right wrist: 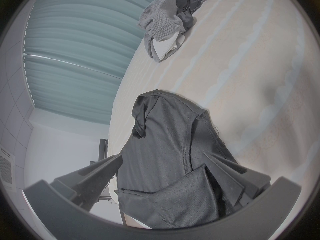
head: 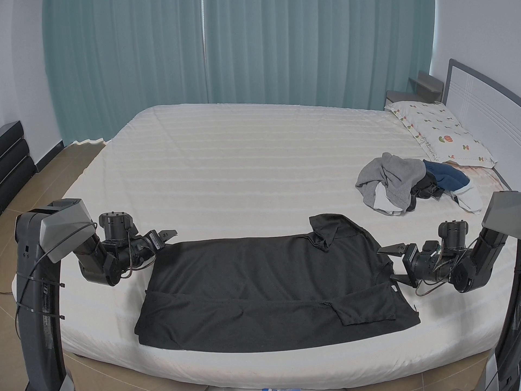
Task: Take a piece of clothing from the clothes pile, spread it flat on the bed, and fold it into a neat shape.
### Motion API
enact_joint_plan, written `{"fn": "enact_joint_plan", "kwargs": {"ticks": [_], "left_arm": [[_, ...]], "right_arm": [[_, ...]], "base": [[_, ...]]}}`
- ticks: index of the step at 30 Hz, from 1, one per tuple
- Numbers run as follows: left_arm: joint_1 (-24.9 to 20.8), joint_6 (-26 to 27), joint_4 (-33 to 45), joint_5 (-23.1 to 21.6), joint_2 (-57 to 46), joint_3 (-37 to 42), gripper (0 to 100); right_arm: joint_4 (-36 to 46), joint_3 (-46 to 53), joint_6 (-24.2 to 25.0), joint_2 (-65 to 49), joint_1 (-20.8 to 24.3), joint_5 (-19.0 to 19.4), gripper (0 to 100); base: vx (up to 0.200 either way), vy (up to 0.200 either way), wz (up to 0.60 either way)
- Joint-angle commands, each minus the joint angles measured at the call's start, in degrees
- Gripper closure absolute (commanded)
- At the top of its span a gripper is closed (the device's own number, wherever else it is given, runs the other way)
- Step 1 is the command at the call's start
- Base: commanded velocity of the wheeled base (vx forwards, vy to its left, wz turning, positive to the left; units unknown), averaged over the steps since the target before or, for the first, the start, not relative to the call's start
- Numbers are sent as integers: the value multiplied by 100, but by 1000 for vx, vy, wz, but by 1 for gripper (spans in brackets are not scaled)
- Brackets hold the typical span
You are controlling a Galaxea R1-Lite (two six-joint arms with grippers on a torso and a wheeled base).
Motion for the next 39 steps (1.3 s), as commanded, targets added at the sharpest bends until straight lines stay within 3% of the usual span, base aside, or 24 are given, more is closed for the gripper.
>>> {"fn": "enact_joint_plan", "kwargs": {"ticks": [1, 2, 3, 12, 15, 18, 20, 23, 27, 34, 39], "left_arm": [[-86, 8, -15, 14, 235, -210, 0], [-86, 8, -6, 6, 252, -246, 0], [-86, 8, -6, 14, 252, -254, 100], [-50, 16, -94, 190, 243, -175, 100], [-33, -36, -244, 419, 217, -175, 100], [-50, -71, -393, 884, 226, -166, 100], [-59, -71, -393, 972, 217, -149, 100], [-94, -203, -393, 1122, 199, -61, 100], [-129, -493, -384, 1148, 208, -70, 100], [-138, -537, -393, 1148, 261, -26, 100], [-138, -731, -393, 1148, 252, -35, 100]], "right_arm": [[-3, -8, 0, 2, -1, 3, 0], [-3, -8, 0, 11, -1, 3, 0], [-3, -8, 0, 11, -1, 3, 0], [-20, -192, 9, -77, 78, -102, 0], [-20, -254, 0, -174, 174, -296, 0], [59, -746, -44, -86, 517, -840, 0], [94, -939, -79, -51, 561, -876, 0], [560, -1590, -228, 19, 579, -867, 0], [1948, -2750, -342, 151, 790, -884, 0], [2748, -3629, -993, 740, 1466, -937, 0], [3539, -4279, -1142, 1092, 1713, -1051, 0]], "base": [[0, 0, 0], [0, 0, 0], [0, 0, 0], [0, 0, 0], [0, 0, 0], [0, 0, 0], [0, 0, 0], [0, 0, 0], [0, 0, 0], [0, 0, 0], [0, 0, 0]]}}
